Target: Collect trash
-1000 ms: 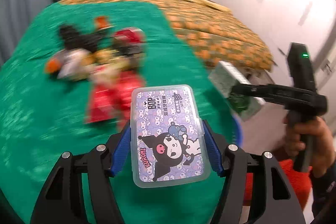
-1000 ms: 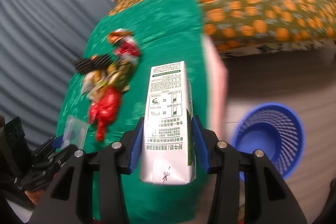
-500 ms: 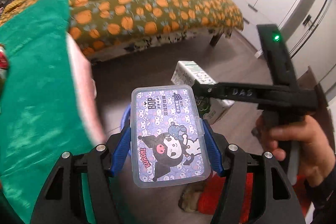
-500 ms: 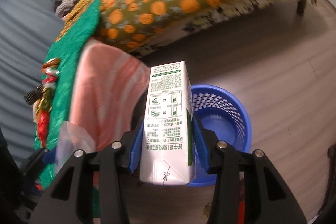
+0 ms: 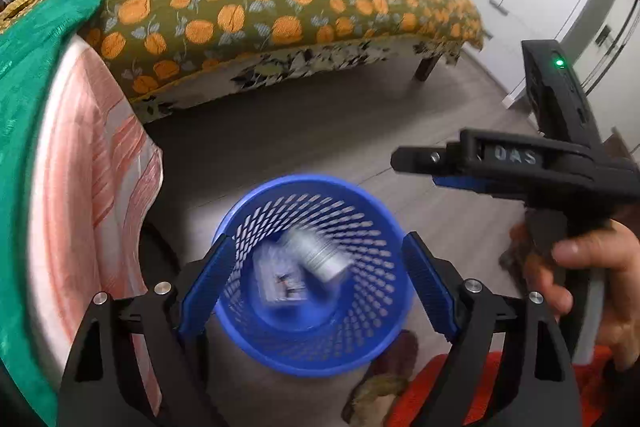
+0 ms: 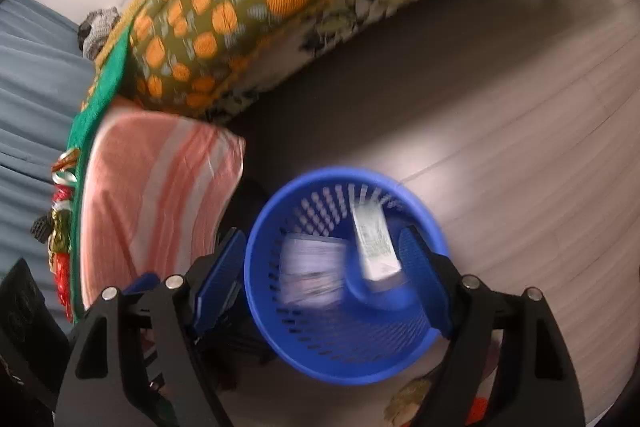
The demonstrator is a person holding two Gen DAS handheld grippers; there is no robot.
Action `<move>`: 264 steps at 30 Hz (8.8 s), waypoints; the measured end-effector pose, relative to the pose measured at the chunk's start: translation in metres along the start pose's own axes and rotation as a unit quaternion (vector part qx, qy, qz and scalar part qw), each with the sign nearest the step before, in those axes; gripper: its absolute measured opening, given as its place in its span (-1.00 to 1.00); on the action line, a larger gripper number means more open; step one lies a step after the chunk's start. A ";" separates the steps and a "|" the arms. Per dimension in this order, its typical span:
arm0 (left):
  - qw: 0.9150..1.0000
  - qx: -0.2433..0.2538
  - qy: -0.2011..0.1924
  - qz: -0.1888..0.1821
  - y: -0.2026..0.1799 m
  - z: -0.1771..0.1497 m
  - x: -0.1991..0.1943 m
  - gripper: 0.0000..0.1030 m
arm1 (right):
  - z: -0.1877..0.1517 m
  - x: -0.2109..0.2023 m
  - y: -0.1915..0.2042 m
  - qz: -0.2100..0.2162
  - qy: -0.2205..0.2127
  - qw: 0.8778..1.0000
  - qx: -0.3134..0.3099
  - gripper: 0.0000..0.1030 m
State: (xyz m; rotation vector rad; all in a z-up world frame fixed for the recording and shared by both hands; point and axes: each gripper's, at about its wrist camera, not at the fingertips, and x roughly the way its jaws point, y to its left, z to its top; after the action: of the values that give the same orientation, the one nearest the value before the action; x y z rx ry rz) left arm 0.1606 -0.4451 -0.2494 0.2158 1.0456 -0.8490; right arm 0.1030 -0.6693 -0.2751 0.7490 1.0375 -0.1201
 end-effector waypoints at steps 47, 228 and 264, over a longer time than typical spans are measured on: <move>0.961 -0.136 -0.137 0.196 0.303 -0.134 -0.289 0.89 | -0.145 0.069 0.412 0.109 -0.009 0.931 -0.348 0.54; 0.981 -0.041 -0.023 0.187 0.272 -0.023 -0.163 -0.19 | -0.124 -0.022 0.292 0.012 -0.111 0.918 -0.380 0.58; 0.964 -0.134 -0.074 0.218 0.284 -0.139 -0.233 0.42 | -0.084 0.083 0.447 -0.050 -0.055 0.917 -0.392 0.48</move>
State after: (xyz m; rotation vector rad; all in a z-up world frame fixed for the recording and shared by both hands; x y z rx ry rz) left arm 0.2152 -0.0608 -0.1912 0.1420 0.9155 -0.3151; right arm 0.2759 -0.2621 -0.1414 -0.0427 0.9098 0.1629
